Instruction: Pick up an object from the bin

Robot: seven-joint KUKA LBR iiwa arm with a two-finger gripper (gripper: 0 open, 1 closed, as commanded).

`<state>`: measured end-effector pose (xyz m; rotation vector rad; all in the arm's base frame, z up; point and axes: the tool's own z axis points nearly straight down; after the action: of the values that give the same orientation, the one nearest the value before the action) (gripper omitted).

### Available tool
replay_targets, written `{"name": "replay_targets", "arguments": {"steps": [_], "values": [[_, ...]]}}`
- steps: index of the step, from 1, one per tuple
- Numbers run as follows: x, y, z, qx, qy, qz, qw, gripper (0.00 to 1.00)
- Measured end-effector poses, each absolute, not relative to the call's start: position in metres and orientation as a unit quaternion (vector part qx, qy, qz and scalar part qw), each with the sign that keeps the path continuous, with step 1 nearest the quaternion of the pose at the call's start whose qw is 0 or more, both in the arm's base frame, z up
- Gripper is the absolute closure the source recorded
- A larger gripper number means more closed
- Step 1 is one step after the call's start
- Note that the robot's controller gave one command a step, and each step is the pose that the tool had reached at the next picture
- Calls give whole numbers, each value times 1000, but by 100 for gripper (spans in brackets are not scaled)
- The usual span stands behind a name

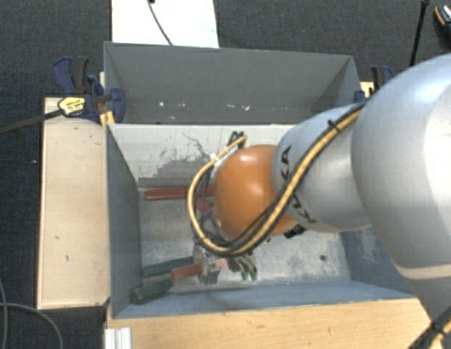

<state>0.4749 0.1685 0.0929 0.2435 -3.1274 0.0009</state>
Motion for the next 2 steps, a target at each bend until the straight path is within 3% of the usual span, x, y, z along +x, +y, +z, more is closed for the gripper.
{"name": "replay_targets", "arguments": {"steps": [1,2], "values": [[477,169,145,75,-997,0,-1,100],[475,169,148,75,-997,0,1,100]]}}
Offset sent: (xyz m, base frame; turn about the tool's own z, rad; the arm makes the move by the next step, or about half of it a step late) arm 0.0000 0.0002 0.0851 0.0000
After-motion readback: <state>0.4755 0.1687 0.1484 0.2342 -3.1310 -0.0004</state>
